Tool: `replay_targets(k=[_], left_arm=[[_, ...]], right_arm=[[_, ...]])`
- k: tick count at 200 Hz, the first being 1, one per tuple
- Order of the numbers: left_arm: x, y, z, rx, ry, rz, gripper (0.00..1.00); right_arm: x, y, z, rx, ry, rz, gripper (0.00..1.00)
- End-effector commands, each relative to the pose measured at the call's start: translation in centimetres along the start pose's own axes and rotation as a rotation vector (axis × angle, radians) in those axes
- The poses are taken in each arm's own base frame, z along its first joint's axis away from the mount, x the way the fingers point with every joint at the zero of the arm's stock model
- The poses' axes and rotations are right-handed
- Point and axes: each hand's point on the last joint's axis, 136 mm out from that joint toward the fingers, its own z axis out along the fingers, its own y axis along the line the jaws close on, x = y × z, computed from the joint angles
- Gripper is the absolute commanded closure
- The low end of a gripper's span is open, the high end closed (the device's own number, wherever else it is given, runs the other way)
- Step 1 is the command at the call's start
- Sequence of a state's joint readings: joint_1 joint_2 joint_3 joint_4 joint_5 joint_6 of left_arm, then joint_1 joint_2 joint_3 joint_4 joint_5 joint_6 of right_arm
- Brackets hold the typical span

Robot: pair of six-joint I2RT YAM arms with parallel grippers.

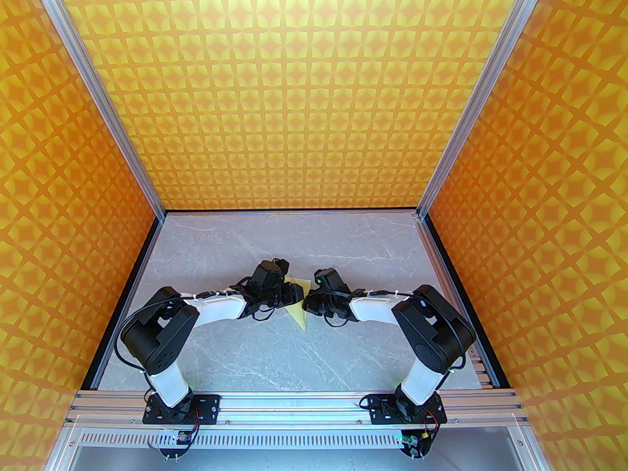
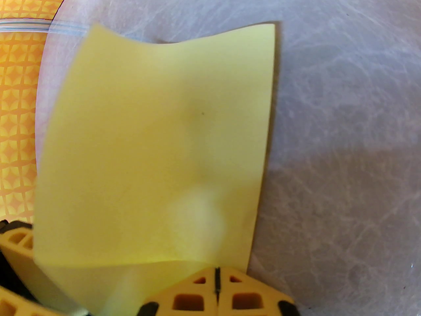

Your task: Fold a paper plane with a square sheet of paper (fold left side to right side)

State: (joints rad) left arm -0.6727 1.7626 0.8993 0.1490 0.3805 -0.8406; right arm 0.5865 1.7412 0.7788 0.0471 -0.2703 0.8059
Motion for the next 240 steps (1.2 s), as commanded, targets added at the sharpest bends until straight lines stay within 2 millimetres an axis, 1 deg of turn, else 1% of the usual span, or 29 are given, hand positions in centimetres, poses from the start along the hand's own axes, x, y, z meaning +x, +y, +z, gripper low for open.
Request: replay_targets(k=[1,24,69,115,125,145,172,214,240], left_arm=[[0.7,1.7,-0.5,-0.068,0.021,0.017,0.67],[1.3,2.5,-0.5,-0.103,0.046,0.022,0.66],[2.8,2.8,-0.5,-0.119,0.080,-0.004,0.66],[5.3,3.2,-0.4,-0.143,0.130,-0.035,0.71],[5.8,3.2,-0.2,-0.146,0.141,-0.043,0.73],[6.7,3.2,-0.1,-0.165,0.160,-0.047,0.74],[6.4,3.0,0.1,-0.169,0.147,-0.050,0.79],[6.2,3.4,0.8,-0.180,0.140,-0.070,0.79],[6.1,3.5,1.0,-0.179,0.132,-0.080,0.80]], right_arm=[[1.8,-2.5,0.6,0.075,0.058,0.006,1.00],[1.7,-2.5,0.5,0.075,0.053,0.004,1.00],[1.2,-2.1,0.4,0.071,0.038,-0.001,1.00],[1.1,-2.0,0.4,0.070,0.034,-0.002,1.00],[1.2,-2.1,0.4,0.072,0.033,-0.003,1.00],[1.1,-2.1,0.3,0.071,0.029,-0.003,1.00],[1.2,-2.2,0.5,0.067,0.030,-0.003,1.00],[1.3,-2.2,0.7,0.057,0.035,-0.003,1.00],[1.2,-1.9,0.3,0.052,0.027,-0.013,1.00]])
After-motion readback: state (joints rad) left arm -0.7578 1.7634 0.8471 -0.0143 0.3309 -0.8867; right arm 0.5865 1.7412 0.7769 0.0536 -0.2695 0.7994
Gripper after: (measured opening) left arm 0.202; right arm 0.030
